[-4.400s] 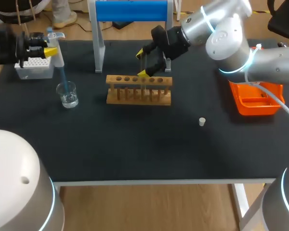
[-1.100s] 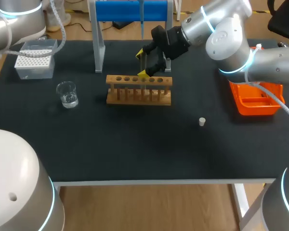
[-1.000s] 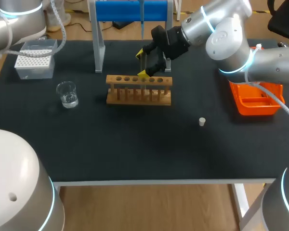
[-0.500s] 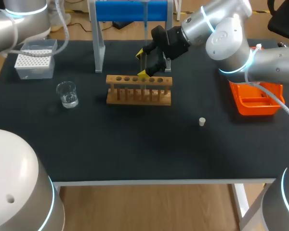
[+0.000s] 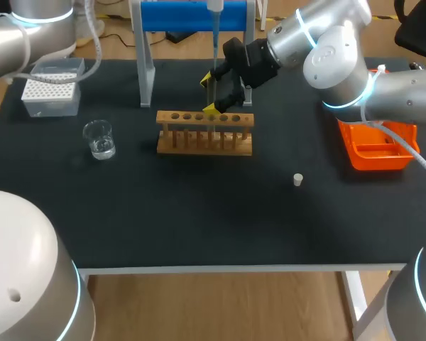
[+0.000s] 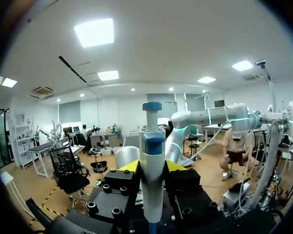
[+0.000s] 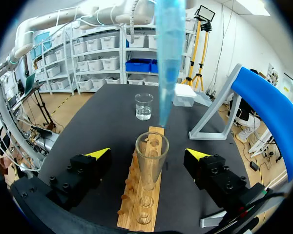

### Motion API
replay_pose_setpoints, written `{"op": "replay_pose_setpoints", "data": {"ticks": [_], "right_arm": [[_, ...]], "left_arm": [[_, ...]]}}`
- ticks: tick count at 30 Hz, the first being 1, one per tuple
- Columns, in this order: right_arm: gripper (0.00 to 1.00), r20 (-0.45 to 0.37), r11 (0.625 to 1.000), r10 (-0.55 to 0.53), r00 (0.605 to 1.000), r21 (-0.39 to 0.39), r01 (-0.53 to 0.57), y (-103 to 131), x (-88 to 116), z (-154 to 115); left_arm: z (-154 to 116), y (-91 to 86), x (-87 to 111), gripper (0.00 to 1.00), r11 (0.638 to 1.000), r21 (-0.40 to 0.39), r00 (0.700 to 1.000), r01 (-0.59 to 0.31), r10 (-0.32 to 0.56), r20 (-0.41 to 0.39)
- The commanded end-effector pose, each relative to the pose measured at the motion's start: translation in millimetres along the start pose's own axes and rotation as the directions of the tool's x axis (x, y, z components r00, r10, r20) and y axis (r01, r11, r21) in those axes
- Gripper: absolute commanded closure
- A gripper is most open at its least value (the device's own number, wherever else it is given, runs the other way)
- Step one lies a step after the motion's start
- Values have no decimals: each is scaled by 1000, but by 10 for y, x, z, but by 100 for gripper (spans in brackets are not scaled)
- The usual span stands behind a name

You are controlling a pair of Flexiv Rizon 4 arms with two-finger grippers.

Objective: Invert the test tube, pick up the pipette, mount the tip to pipette, aspirate from beaker and dispense into the tube, eject the tip, return the pipette, and cap with the stopper.

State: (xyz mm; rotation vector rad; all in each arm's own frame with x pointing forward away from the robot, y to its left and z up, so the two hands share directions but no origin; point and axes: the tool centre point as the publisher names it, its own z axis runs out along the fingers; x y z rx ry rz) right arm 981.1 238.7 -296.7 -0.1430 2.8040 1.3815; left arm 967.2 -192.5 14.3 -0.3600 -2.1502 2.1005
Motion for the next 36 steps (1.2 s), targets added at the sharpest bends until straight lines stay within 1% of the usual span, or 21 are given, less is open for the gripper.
{"op": "replay_pose_setpoints", "data": {"ticks": [1, 10, 18, 36], "right_arm": [[0, -1, 1000, 1, 1000, 4, -1, 6, 3, -9], [0, -1, 1000, 1, 1000, 4, -1, 6, 3, -9], [0, -1, 1000, 1, 1000, 4, -1, 6, 3, -9], [0, -1, 1000, 1, 1000, 4, -1, 6, 3, -9]], "left_arm": [[-7, 26, -47, 100, 1000, 2, 1000, 2, -2, -14], [-20, 114, -3, 100, 1000, 0, 1000, 12, -12, -14], [-43, 169, -15, 100, 1000, -18, 1000, 5, -5, -14], [-31, 350, 15, 100, 1000, 7, 1000, 17, -17, -6]]}}
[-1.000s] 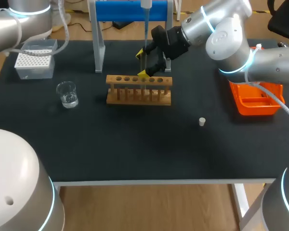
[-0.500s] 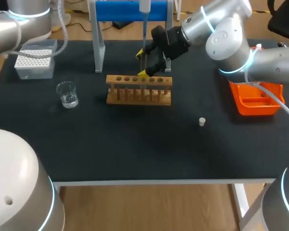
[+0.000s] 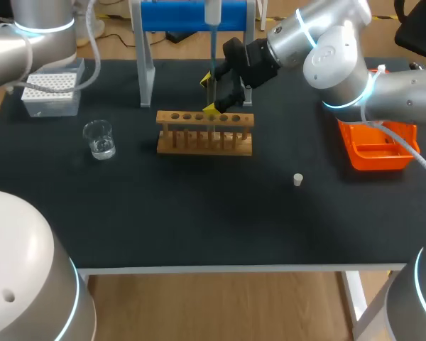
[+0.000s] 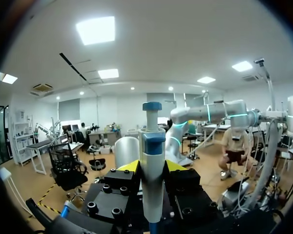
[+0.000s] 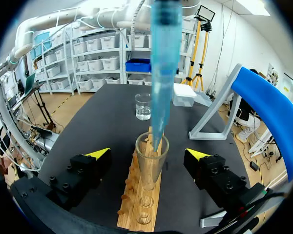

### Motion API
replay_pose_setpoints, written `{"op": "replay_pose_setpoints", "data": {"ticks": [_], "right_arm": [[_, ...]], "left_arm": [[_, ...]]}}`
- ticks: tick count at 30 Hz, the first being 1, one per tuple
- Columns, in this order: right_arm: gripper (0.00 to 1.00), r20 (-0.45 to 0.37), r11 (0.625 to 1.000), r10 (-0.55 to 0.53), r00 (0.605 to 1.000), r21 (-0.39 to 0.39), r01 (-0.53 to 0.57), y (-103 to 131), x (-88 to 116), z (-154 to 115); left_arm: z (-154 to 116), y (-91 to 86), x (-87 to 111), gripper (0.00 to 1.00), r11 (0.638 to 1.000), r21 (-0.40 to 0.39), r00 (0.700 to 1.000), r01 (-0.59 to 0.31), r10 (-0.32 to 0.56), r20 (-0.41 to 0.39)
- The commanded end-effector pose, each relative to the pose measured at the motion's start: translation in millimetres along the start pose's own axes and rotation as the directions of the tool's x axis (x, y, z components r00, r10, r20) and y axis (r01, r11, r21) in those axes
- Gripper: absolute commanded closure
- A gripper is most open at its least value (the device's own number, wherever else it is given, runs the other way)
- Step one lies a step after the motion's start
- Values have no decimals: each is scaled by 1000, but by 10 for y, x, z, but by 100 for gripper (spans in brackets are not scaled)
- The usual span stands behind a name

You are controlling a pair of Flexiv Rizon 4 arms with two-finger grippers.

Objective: Invert the test tube, pick up the pipette, mount the tip to pipette, aspirate from beaker and dispense into the tube, eject the tip, return the pipette, and cap with the stopper.

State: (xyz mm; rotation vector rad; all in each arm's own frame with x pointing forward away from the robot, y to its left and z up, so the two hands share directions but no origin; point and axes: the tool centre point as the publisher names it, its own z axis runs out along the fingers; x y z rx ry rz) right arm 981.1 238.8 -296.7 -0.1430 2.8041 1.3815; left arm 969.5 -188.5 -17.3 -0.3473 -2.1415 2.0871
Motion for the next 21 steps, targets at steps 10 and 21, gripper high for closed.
{"op": "replay_pose_setpoints", "data": {"ticks": [10, 21], "right_arm": [[0, -1, 1000, 1, 1000, 4, -1, 5, 3, -9], [0, -1, 1000, 1, 1000, 4, -1, 5, 3, -9]], "left_arm": [[-52, 40, 35, 100, 999, -25, 1000, 24, -23, 11], [-98, 69, -1, 100, 999, -35, 999, 27, -25, 44]]}}
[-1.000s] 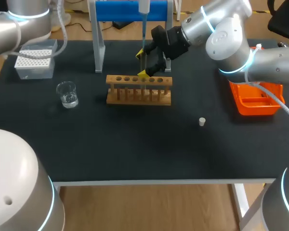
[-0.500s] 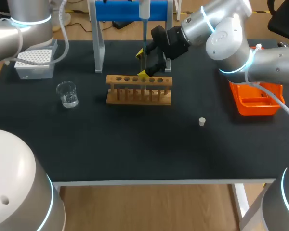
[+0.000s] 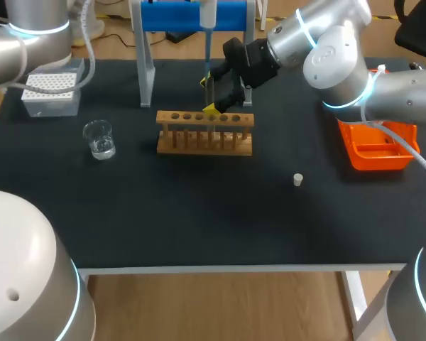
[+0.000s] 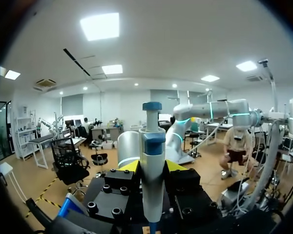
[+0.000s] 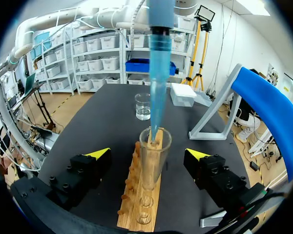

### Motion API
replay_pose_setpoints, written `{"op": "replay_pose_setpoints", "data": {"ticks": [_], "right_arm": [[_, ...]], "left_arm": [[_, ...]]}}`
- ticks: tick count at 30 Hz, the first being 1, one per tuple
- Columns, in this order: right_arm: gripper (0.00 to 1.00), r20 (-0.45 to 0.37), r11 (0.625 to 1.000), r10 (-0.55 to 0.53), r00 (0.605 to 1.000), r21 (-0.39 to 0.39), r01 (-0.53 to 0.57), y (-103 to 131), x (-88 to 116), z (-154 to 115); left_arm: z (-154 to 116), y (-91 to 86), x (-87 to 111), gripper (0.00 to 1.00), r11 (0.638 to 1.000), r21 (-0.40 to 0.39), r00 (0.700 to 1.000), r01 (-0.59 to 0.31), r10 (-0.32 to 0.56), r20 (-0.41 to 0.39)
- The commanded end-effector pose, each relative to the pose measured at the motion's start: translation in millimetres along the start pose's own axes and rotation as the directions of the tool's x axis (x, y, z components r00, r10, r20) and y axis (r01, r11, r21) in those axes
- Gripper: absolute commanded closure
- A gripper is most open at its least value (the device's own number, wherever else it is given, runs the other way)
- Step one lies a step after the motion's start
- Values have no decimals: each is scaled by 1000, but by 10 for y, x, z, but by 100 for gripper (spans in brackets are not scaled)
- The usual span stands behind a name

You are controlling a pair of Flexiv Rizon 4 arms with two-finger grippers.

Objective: Invert the test tube, pick up the pipette, mount the tip to pipette, aspirate from beaker and dispense into the tube, eject the tip, return the pipette, and cap with the stopper.

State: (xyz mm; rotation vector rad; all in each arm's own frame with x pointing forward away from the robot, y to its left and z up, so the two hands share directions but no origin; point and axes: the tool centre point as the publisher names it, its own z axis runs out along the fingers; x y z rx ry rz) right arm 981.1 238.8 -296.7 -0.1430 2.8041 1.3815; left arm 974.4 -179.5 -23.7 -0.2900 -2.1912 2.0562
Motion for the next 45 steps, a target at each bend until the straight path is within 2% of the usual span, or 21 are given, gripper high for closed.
{"op": "replay_pose_setpoints", "data": {"ticks": [1, 13, 23, 45], "right_arm": [[0, -1, 1000, 1, 1000, 4, -1, 5, 3, -9], [0, -1, 1000, 1, 1000, 4, -1, 5, 3, -9], [0, -1, 1000, 1, 1000, 4, -1, 5, 3, -9], [0, -1, 1000, 1, 1000, 4, -1, 5, 3, -9]], "left_arm": [[-6, 1, 14, 100, 1000, 1, 1000, -1, 1, 14], [-2, -15, -71, 100, 999, 31, 999, -31, 30, 42], [62, -37, -101, 100, 998, 49, 999, -43, 41, 29], [149, 5, 191, 100, 999, 49, 999, -20, 18, 32]]}}
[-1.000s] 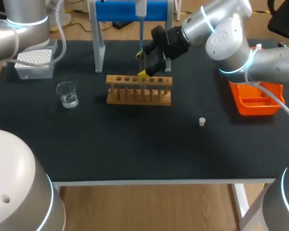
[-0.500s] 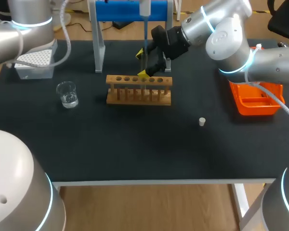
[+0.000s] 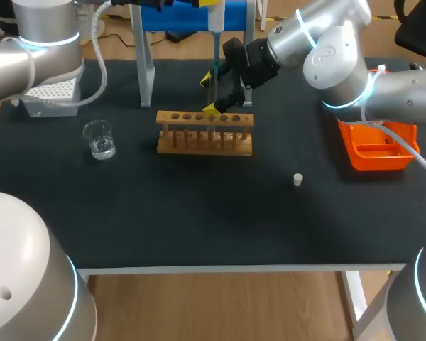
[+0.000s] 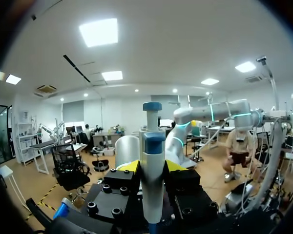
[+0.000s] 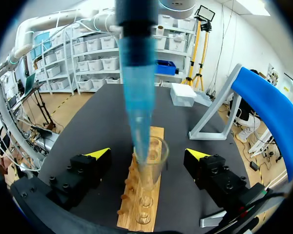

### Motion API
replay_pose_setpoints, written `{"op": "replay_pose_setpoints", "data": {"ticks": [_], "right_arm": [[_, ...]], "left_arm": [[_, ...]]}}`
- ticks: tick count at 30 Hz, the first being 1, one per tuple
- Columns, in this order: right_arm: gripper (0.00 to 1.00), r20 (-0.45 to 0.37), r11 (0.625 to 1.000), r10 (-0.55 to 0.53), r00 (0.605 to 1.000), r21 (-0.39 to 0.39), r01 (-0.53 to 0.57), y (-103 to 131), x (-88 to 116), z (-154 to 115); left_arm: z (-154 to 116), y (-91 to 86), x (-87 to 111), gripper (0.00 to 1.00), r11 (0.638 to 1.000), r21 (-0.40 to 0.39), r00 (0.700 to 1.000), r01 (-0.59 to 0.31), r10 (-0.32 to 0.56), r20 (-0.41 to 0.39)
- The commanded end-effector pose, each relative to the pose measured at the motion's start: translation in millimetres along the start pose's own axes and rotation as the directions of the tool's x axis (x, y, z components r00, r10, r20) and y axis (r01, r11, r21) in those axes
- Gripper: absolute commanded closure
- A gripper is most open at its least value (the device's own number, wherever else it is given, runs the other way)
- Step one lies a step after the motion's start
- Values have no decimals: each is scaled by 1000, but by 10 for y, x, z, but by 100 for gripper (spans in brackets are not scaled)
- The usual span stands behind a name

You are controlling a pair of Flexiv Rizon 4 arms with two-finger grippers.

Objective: Invert the test tube, pick up the pipette, mount the tip to pipette, aspirate from beaker and dispense into the tube, eject the tip, return the pipette, and cap with the stopper.

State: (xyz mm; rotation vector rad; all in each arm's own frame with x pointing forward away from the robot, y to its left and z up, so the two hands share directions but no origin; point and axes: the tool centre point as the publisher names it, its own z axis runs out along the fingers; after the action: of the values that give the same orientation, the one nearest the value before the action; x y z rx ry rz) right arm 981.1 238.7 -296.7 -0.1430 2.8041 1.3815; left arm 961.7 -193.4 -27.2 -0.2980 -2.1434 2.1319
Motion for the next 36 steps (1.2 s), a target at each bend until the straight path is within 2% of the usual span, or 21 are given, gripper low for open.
{"op": "replay_pose_setpoints", "data": {"ticks": [1, 9, 26, 36], "right_arm": [[0, -1, 1000, 1, 1000, 4, -1, 6, 3, -9], [0, -1, 1000, 1, 1000, 4, -1, 6, 3, -9], [0, -1, 1000, 1, 1000, 4, -1, 6, 3, -9], [0, -1, 1000, 1, 1000, 4, -1, 6, 3, -9]], "left_arm": [[-26, -16, 111, 100, 1000, -9, 1000, 4, -4, 22], [-86, -8, 141, 100, 1000, -24, 999, 7, -6, 47], [-128, 47, -65, 100, 999, 1, 997, -39, 39, 69], [-142, 122, -28, 100, 999, 5, 997, -33, 32, 71]]}}
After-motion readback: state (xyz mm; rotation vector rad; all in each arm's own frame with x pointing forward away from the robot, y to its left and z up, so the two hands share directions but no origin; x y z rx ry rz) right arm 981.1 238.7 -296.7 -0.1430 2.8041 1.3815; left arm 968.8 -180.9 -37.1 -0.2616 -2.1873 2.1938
